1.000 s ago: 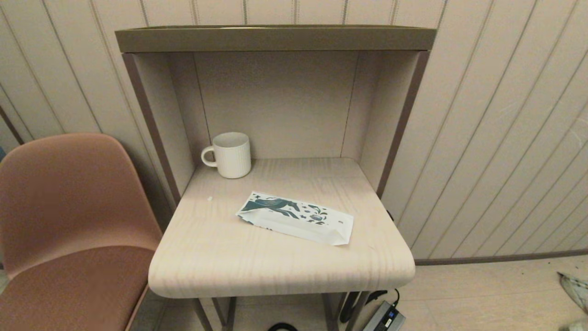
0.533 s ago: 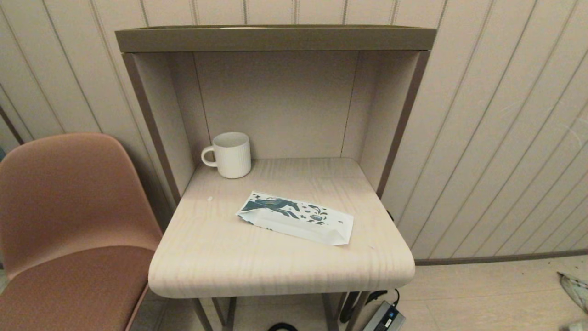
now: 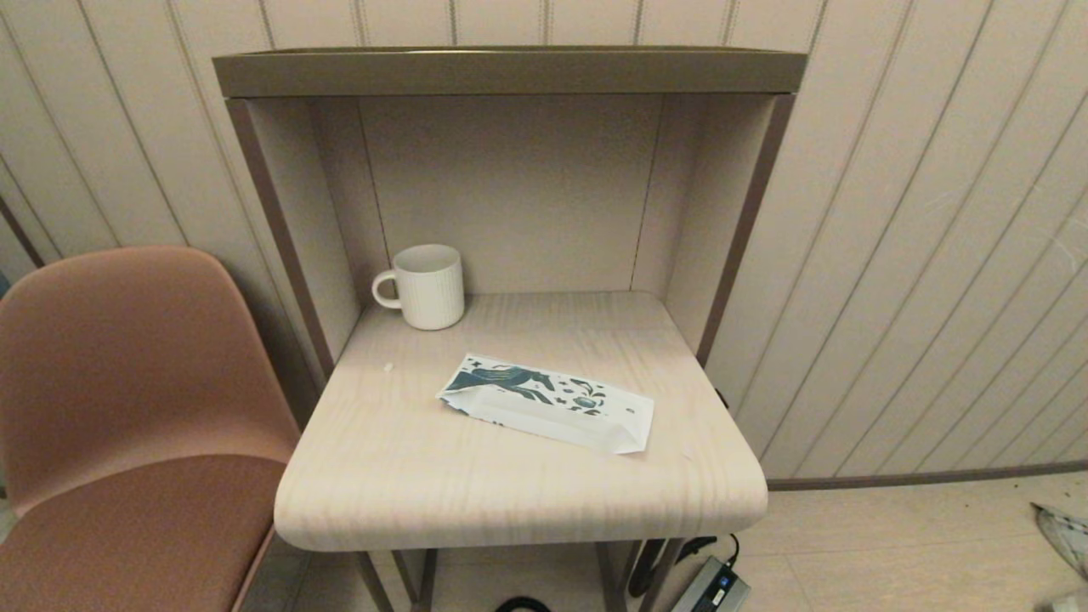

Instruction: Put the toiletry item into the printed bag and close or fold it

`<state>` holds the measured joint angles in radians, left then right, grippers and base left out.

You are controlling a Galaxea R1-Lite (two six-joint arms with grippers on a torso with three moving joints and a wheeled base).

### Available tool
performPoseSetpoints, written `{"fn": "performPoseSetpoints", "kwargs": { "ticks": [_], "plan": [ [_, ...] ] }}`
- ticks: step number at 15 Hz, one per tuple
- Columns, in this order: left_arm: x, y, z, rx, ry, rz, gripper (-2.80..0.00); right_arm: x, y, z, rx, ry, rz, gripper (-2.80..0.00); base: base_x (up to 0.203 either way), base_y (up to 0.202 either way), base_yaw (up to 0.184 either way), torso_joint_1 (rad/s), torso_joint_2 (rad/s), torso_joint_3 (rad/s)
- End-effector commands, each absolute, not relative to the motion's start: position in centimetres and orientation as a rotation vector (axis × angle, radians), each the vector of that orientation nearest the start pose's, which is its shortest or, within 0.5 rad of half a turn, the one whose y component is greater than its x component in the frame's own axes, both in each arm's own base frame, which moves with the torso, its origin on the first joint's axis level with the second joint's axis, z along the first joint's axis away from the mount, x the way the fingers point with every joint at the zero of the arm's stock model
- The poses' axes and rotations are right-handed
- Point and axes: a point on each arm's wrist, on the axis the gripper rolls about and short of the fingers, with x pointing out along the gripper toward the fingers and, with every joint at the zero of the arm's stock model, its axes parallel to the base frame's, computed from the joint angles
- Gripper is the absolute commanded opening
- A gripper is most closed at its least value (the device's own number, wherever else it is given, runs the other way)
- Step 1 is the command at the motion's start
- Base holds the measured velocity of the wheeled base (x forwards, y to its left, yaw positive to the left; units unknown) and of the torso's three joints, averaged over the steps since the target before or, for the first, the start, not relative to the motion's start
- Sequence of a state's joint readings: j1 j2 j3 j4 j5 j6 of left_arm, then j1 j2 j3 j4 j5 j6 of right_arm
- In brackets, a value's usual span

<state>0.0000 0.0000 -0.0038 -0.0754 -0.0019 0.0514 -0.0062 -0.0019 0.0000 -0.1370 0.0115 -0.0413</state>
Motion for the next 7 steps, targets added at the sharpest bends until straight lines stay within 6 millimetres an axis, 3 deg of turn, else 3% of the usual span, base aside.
{"fn": "performPoseSetpoints", "kwargs": {
  "ticks": [1, 7],
  "plan": [
    [-2.30, 0.00, 8.41, 0.049, -0.082, 0.000, -2.80, -2.38, 0.04, 8.96, -0.043, -0.138, 0.004, -2.80, 0.000, 0.000, 0.000, 0.000, 0.00, 0.000],
    [-2.31, 0.01, 8.51, 0.003, -0.092, 0.003, -2.80, -2.38, 0.04, 8.97, -0.041, -0.140, 0.003, -2.80, 0.000, 0.000, 0.000, 0.000, 0.00, 0.000]
  ]
}}
